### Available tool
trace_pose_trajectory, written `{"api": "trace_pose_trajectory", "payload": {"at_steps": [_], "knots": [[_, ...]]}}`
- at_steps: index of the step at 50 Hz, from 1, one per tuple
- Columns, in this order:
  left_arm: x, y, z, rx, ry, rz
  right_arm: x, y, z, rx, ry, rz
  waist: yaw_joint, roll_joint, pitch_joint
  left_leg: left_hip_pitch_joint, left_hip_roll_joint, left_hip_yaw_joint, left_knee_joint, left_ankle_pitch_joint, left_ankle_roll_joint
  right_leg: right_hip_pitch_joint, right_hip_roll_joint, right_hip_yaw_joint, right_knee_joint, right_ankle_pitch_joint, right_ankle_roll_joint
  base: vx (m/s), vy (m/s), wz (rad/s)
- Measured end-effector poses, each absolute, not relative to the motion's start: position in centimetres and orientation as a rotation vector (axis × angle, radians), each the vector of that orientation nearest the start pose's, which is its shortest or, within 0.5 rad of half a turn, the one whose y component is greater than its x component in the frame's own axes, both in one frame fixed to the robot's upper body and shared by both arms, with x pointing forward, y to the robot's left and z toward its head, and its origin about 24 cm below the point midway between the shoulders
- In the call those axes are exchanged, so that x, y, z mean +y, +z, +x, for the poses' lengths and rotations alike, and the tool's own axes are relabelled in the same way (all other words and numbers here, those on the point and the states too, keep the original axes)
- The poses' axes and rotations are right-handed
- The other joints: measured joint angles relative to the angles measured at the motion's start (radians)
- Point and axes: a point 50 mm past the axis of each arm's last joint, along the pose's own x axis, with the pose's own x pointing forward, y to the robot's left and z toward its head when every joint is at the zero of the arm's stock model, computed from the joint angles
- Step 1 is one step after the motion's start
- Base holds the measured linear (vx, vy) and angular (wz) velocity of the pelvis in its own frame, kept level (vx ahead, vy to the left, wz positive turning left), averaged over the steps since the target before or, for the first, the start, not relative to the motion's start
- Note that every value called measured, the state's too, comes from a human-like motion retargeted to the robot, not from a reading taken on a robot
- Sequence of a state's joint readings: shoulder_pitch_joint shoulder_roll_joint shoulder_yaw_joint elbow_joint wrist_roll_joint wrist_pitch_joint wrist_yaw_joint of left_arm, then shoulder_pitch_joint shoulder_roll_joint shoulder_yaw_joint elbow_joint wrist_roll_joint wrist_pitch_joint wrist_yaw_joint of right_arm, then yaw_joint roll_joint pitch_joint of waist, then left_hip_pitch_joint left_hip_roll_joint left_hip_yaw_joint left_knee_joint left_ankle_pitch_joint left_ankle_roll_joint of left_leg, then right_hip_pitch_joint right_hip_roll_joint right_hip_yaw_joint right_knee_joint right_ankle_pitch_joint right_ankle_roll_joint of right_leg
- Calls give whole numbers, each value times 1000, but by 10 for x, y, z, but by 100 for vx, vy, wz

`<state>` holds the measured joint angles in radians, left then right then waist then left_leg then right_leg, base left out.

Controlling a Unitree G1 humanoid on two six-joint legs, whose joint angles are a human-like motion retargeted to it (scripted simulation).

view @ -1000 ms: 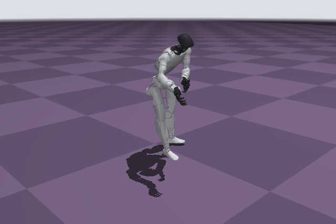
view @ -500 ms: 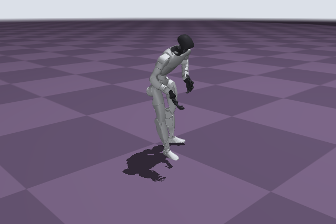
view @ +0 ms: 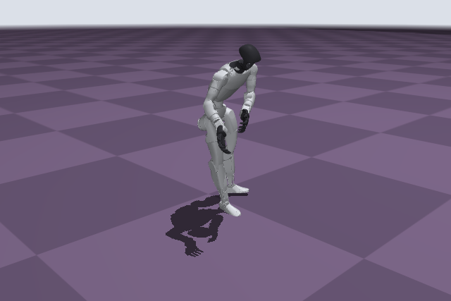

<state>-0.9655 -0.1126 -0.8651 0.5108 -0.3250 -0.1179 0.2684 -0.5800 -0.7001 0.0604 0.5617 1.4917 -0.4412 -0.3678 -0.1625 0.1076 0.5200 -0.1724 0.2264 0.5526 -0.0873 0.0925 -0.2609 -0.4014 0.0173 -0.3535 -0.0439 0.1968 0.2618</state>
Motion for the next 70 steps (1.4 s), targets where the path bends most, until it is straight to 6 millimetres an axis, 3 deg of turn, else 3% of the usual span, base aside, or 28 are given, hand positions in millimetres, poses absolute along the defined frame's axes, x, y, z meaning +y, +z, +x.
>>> {"api": "trace_pose_trajectory", "payload": {"at_steps": [5, 7, 9, 11, 13, 17, 21, 23, 25, 28, 30, 33, 37, 40, 42, 45, 47, 52, 56, 58, 60, 63, 65, 67, 70], "knots": [[16, 105, 274, -273, -583, 38, -209, 89, 312, -102, -290, 951, 1, 17, 0, 40, 1, 56, 13, -21, 1, 15, 8, 58, -1, -2, 0, 10, 2, -58], [47, 92, 265, -226, -539, 21, -181, 80, 303, -49, -218, 1017, 0, 24, 0, 42, -2, 77, 27, -29, 1, 14, 9, 79, -7, 4, 0, 3, 3, -53], [63, 90, 258, -216, -527, -5, -172, 81, 298, -60, -188, 1062, -4, 27, 0, 43, -4, 95, 38, -35, 1, 13, 10, 95, -15, 11, 0, 0, 3, -46], [64, 99, 254, -246, -533, -44, -179, 91, 297, -117, -188, 1065, -14, 23, 0, 46, -7, 109, 48, -40, 1, 15, 11, 107, -23, 18, 0, -2, 3, -38], [48, 115, 255, -301, -559, -89, -199, 105, 299, -195, -211, 1024, -29, 12, 0, 50, -10, 120, 54, -43, 1, 18, 11, 115, -29, 24, 0, -3, 4, -29], [-28, 153, 264, -398, -688, -108, -270, 133, 313, -315, -360, 846, -56, -9, 0, 54, -13, 128, 63, -50, 1, 23, 9, 120, -37, 32, 0, -2, 2, -8], [-108, 171, 273, -394, -776, 84, -349, 150, 323, -318, -661, 735, -81, -49, 0, 54, -14, 133, 73, -56, 2, 26, 7, 119, -41, 36, 0, -3, 4, -5], [-132, 170, 277, -374, -787, 216, -378, 151, 320, -287, -813, 719, -92, -67, 0, 53, -13, 135, 80, -60, 2, 27, 7, 121, -43, 37, 0, 0, 0, 0], [-141, 166, 283, -356, -785, 319, -392, 145, 316, -247, -917, 725, -102, -76, 0, 53, -11, 140, 87, -65, 6, 28, 7, 125, -43, 37, 0, 0, 0, 0], [-131, 162, 293, -345, -770, 346, -386, 129, 318, -205, -932, 775, -109, -62, 0, 50, -10, 149, 97, -71, 18, 24, 7, 138, -43, 38, 0, 0, 0, 0], [-108, 154, 302, -345, -748, 311, -364, 109, 322, -183, -868, 836, -117, -48, 0, 49, -9, 154, 106, -77, 27, 24, 5, 146, -42, 37, 0, 0, 0, 0], [-52, 127, 304, -326, -687, 262, -310, 67, 319, -105, -735, 918, -109, -29, 0, 59, -9, 166, 109, -81, 33, 27, 6, 161, -36, 32, 0, 5, 0, -20], [20, 91, 288, -271, -587, 248, -232, 21, 298, 83, -553, 952, -74, 13, 0, 72, -10, 183, 102, -79, 28, 27, 11, 175, -32, 28, 0, 3, -1, -10], [56, 76, 271, -224, -551, 240, -188, 5, 280, 191, -418, 993, -45, 45, 0, 76, -11, 190, 93, -73, 17, 26, 15, 178, -34, 28, 0, 0, 0, 0], [64, 77, 264, -224, -551, 220, -176, 9, 276, 192, -360, 1032, -29, 60, 0, 76, -11, 191, 87, -69, 11, 24, 18, 177, -37, 30, 0, 0, 0, 0], [59, 90, 259, -273, -561, 168, -181, 28, 280, 111, -321, 1066, -21, 61, 0, 76, -12, 185, 78, -62, 5, 24, 19, 169, -40, 31, 0, 0, 0, 0], [40, 105, 261, -322, -580, 117, -201, 48, 290, 23, -326, 1046, -24, 48, 0, 74, -13, 177, 73, -58, 4, 24, 18, 161, -40, 31, 0, -3, -3, 20], [-44, 145, 275, -387, -702, 50, -282, 109, 325, -175, -452, 817, -34, -7, 0, 56, -10, 149, 69, -50, 8, 18, 15, 133, -38, 32, 0, -5, -3, 26], [-105, 162, 292, -365, -741, 242, -357, 152, 335, -194, -714, 555, -23, -67, 0, 41, -3, 127, 68, -44, 9, 14, 19, 110, -42, 34, 0, -6, -6, 25], [-122, 163, 301, -357, -727, 403, -387, 166, 329, -166, -851, 455, -12, -86, 0, 34, 2, 116, 66, -40, 8, 12, 23, 100, -43, 33, 0, -3, -7, 23], [-129, 160, 307, -356, -712, 551, -404, 170, 321, -135, -942, 393, 1, -92, 0, 31, 6, 108, 61, -36, 7, 10, 27, 91, -43, 30, 0, 0, -7, 19], [-123, 155, 312, -372, -708, 638, -403, 161, 319, -114, -945, 399, 17, -68, 0, 29, 11, 97, 45, -27, 6, 8, 32, 81, -42, 24, 0, 5, -4, 19], [-107, 145, 314, -378, -713, 619, -386, 140, 323, -105, -881, 458, 20, -43, 0, 33, 12, 87, 31, -21, 5, 10, 32, 72, -35, 14, 0, 8, -3, 24], [-79, 126, 316, -351, -706, 557, -354, 108, 327, -72, -793, 546, 27, -23, 0, 40, 14, 81, 17, -15, 2, 11, 31, 67, -23, 2, 0, 9, -2, 20], [-21, 92, 311, -259, -649, 452, -292, 57, 325, 37, -669, 663, 39, 1, 0, 47, 12, 73, 0, -6, 1, 11, 28, 60, -5, -13, 0, 8, -1, 20]]}}
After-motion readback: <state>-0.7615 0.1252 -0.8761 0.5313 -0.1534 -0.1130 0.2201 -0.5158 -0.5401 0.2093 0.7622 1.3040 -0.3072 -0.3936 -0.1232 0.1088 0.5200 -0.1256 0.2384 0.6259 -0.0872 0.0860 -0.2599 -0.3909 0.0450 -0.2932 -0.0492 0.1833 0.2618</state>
